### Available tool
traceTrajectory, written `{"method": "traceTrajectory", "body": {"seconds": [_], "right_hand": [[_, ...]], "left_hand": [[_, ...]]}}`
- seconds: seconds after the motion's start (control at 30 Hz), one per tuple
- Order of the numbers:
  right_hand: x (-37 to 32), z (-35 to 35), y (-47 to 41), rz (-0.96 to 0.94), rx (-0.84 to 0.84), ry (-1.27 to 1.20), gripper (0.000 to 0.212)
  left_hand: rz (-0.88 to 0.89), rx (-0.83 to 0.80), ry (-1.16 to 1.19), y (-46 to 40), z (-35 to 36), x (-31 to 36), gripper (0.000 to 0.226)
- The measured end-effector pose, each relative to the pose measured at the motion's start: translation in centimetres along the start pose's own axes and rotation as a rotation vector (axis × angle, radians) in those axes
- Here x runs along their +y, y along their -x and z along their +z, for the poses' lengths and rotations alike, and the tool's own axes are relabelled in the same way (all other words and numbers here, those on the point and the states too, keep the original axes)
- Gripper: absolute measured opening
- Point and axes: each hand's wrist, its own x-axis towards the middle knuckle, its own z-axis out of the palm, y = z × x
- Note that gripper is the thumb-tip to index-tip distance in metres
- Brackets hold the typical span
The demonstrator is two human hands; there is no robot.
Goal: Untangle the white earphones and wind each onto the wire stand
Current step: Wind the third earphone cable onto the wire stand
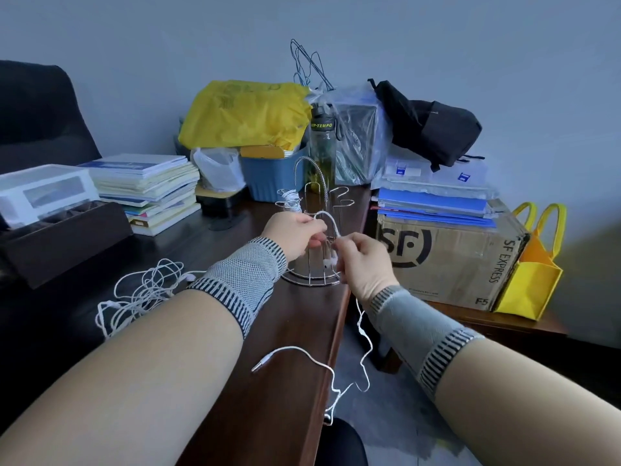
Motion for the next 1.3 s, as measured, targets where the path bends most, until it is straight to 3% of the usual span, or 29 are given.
{"method": "traceTrajectory", "body": {"seconds": [0.07, 0.17, 0.33, 0.43, 0.67, 0.83, 1.03, 1.2, 1.3], "right_hand": [[0.5, 0.4, 1.3, -0.17, -0.047, 0.227, 0.027], [1.1, 1.1, 2.6, -0.334, -0.095, 0.451, 0.024], [2.2, 1.3, 1.9, -0.233, -0.131, 0.534, 0.027], [2.6, 0.9, 1.1, -0.149, -0.129, 0.553, 0.03], [2.7, -0.8, -1.1, -0.073, -0.068, 0.366, 0.03], [2.3, -1.4, -1.6, -0.029, -0.056, 0.163, 0.025], [1.4, -2.3, -2.1, -0.044, 0.083, 0.064, 0.024], [0.6, -1.7, -2.4, -0.043, 0.082, 0.019, 0.023], [0.7, -1.6, -2.4, -0.044, 0.076, 0.078, 0.025]], "left_hand": [[-0.137, -0.066, 0.217, 0.5, 0.3, 0.5, 0.009], [-0.249, -0.139, 0.339, 1.0, 0.3, 0.9, 0.019], [-0.316, -0.265, 0.407, 1.0, -0.6, 1.2, 0.031], [-0.3, -0.257, 0.38, 0.9, -0.4, 1.0, 0.031], [-0.27, -0.177, 0.45, 0.5, -0.2, 0.1, 0.04], [-0.144, -0.109, 0.378, 0.8, -0.1, -0.6, 0.015], [0.058, 0.083, 0.151, 0.8, -0.8, -2.6, 0.003], [0.075, 0.245, 0.231, 1.0, -0.9, -3.3, 0.017], [0.048, 0.227, 0.269, 0.8, -0.5, -3.8, 0.024]]}}
